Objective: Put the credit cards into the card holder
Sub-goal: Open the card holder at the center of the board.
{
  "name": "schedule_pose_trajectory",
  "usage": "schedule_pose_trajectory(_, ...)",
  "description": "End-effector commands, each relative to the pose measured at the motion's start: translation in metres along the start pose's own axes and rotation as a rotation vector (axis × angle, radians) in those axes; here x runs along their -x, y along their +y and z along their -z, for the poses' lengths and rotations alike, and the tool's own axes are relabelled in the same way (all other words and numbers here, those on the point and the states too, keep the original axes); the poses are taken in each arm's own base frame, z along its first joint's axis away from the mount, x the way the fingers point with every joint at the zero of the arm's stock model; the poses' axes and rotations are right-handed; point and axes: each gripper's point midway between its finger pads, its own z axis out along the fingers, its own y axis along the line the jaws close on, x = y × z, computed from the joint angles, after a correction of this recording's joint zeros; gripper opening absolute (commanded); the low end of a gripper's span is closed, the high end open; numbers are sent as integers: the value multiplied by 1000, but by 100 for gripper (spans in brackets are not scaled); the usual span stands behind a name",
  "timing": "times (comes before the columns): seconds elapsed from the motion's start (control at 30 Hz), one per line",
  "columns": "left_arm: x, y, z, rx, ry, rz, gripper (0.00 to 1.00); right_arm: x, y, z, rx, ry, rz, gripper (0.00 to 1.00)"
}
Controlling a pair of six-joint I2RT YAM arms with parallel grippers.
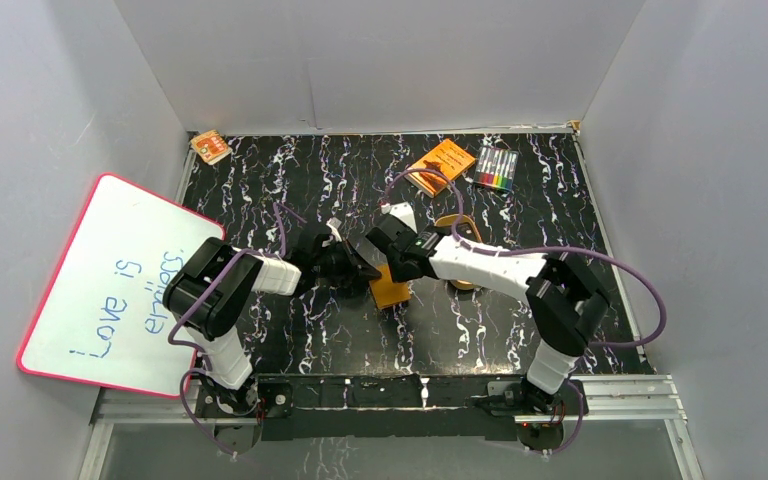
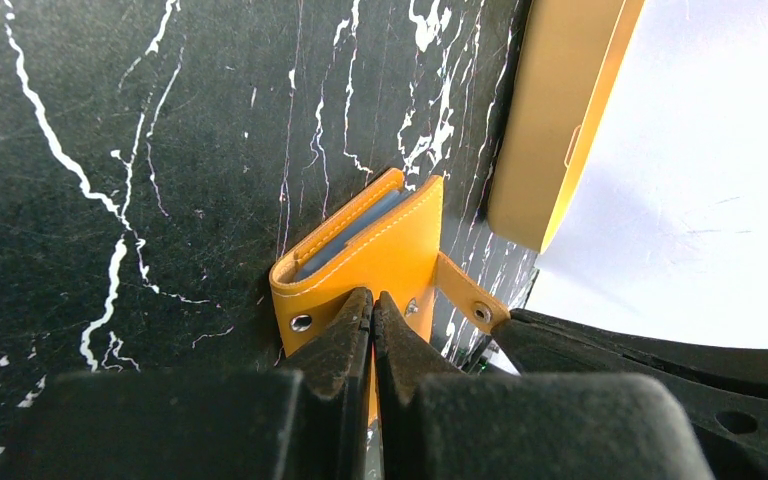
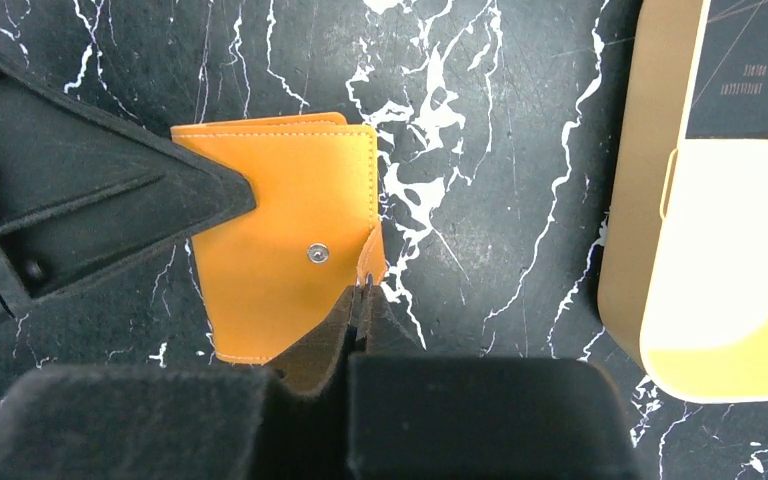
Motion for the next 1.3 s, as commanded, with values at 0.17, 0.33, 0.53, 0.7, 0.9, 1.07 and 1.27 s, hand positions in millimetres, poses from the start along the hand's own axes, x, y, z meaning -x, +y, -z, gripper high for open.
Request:
schedule_pose_trajectory(0.17, -11, 30, 12, 162, 26, 22, 29, 16, 9, 42, 175, -84, -70, 0)
schedule_pose_trajectory(0.33, -7, 4, 27, 132, 8, -13, 61, 20, 14, 62, 258, -116, -58, 0)
schedule_pose_trajectory(0.53, -9, -10, 44, 110, -2, -47, 83, 23, 25, 75, 352, -145, -49, 0)
schedule_pose_trajectory(0.7, -9, -19, 51, 86, -11, -54, 85, 25, 36, 80, 423, -156, -55, 0)
schedule_pose_trajectory(0.9, -5, -31, 57, 57, -31, -73, 87, 22, 36, 78, 424, -151, -58, 0)
schedule_pose_trajectory(1.07, -4, -36, 61, 48, -41, -84, 87, 24, 36, 82, 435, -163, -64, 0)
schedule_pose_trajectory(1.27, -5, -40, 61, 33, -32, -88, 87, 32, 41, 91, 470, -192, -71, 0)
